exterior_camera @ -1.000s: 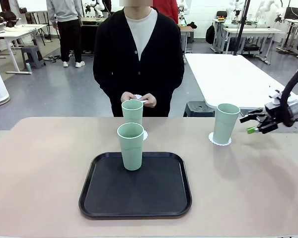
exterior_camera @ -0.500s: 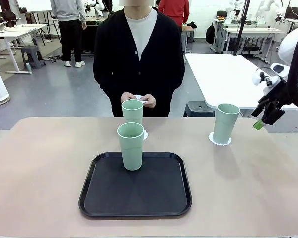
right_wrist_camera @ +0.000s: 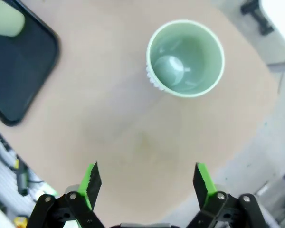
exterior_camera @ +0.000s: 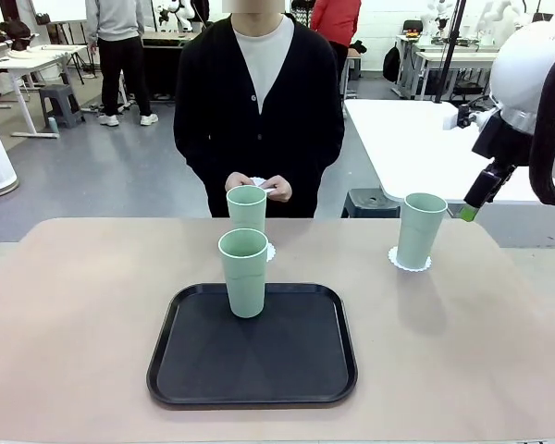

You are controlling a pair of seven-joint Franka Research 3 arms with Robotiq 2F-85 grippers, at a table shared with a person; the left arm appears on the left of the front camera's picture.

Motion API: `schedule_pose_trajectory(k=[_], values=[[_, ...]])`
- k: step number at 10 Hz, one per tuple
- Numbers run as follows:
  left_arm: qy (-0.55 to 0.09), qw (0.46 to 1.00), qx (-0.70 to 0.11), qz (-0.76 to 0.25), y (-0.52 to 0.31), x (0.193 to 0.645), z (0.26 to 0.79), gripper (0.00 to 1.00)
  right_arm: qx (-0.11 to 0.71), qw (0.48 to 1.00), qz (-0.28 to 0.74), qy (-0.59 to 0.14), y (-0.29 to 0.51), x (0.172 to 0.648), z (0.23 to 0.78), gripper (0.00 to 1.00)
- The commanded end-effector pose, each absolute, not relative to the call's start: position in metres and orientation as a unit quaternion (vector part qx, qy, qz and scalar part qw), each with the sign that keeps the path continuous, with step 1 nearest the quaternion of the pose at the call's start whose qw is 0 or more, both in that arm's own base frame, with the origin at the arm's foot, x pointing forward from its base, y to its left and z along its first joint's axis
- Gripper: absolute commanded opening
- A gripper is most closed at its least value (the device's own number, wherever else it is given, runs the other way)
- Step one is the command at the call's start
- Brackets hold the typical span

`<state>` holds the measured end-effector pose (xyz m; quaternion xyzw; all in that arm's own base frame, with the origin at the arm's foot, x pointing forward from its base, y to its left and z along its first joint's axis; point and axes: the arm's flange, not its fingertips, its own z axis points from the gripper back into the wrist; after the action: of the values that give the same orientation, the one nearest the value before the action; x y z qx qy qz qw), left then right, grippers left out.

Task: Place coasters on the table and set cups on them.
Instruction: Take one Reusable plastic cup from the Flat Tray and place it on a coaster set by the human.

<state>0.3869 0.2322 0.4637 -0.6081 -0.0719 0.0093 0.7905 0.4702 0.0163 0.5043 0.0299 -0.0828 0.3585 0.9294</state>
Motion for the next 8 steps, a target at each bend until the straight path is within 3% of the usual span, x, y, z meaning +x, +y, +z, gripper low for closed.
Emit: schedule_pose_trajectory(k=[1,8], values=[[-0.076,0.788,-0.611,0.01,0.233,0.3865,0.4655,1.0,0.073,0.94,0.33,-0.055,0.0214,0.4679,0.5141,1.0],[-0.076,0.788,-0.611,0.01,0.233,0.3865,0.4655,1.0,0.044,0.936,0.343,-0.066,0.0207,0.467,0.5096,1.0]])
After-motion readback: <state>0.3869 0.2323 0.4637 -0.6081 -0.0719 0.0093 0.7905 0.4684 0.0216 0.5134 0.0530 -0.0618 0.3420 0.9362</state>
